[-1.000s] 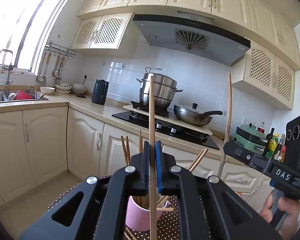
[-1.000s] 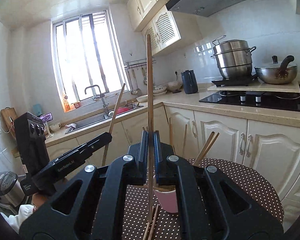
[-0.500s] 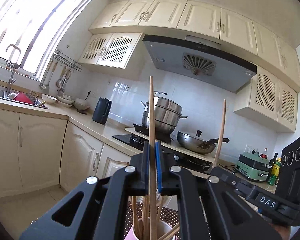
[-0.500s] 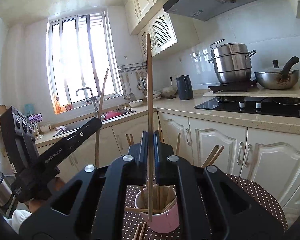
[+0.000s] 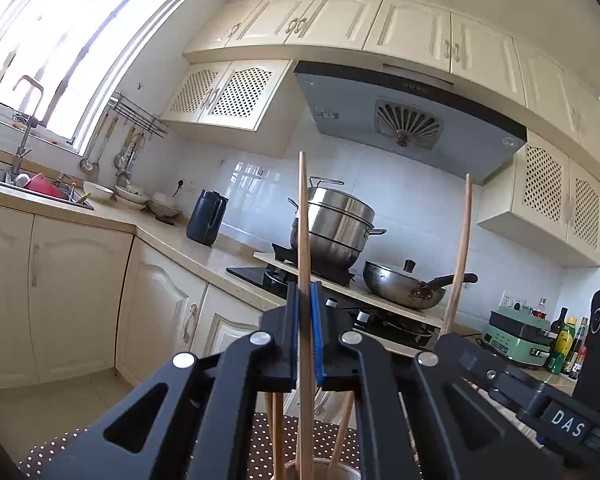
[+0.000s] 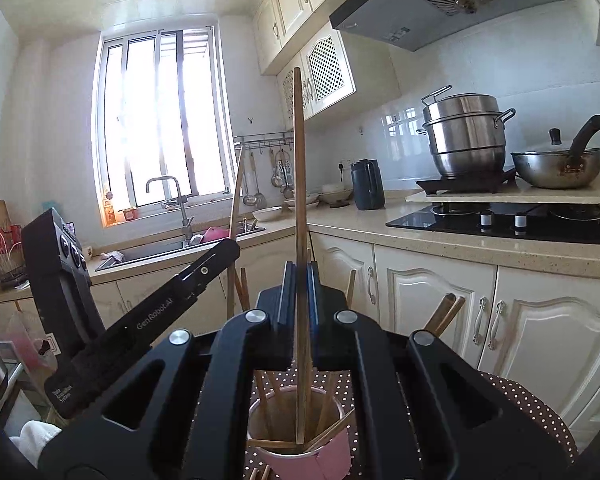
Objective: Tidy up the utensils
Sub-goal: 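Lower both held chopsticks into the pink cup, then open both grippers to release the chopsticks into the pink cup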
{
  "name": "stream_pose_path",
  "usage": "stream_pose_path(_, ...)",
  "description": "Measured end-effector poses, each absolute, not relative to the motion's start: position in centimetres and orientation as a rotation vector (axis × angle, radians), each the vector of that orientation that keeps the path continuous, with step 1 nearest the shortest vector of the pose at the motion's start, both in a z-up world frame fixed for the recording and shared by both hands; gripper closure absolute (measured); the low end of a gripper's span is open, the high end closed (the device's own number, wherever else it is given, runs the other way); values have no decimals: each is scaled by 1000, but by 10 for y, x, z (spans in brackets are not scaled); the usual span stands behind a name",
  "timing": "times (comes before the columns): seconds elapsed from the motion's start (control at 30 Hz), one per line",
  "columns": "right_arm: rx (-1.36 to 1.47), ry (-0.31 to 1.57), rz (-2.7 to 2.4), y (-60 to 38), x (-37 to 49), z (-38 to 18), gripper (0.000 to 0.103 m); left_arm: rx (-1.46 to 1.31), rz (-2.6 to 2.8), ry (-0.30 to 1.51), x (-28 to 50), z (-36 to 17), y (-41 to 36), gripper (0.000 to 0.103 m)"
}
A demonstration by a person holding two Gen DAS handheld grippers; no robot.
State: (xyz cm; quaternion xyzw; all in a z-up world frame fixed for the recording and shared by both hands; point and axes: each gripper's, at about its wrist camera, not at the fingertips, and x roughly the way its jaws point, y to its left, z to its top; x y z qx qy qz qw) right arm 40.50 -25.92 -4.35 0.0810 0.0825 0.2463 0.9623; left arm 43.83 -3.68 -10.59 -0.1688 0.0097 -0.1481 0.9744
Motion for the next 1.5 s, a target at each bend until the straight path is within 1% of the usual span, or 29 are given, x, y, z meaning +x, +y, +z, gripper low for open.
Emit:
stream_pose_path(0.17, 154, 174, 512, -257, 408, -49, 97, -315, -283, 7, 444, -111, -44, 97)
stream_pose_path(0.37, 141, 186, 523, -256, 407, -57, 97, -291, -292, 39, 441, -121, -46, 97)
stream_pose_path(0.87, 136, 219, 524, -257, 387, -70, 97, -235, -313, 81, 402, -131, -44, 97)
stream_pose_path(1.17, 119, 235, 509, -256, 376, -80, 97, -249, -303, 109, 382, -143, -42, 97)
stream_pose_path(1.5, 136, 256, 523, -252, 378, -93, 97, -261, -299, 146, 384, -155, -40, 97)
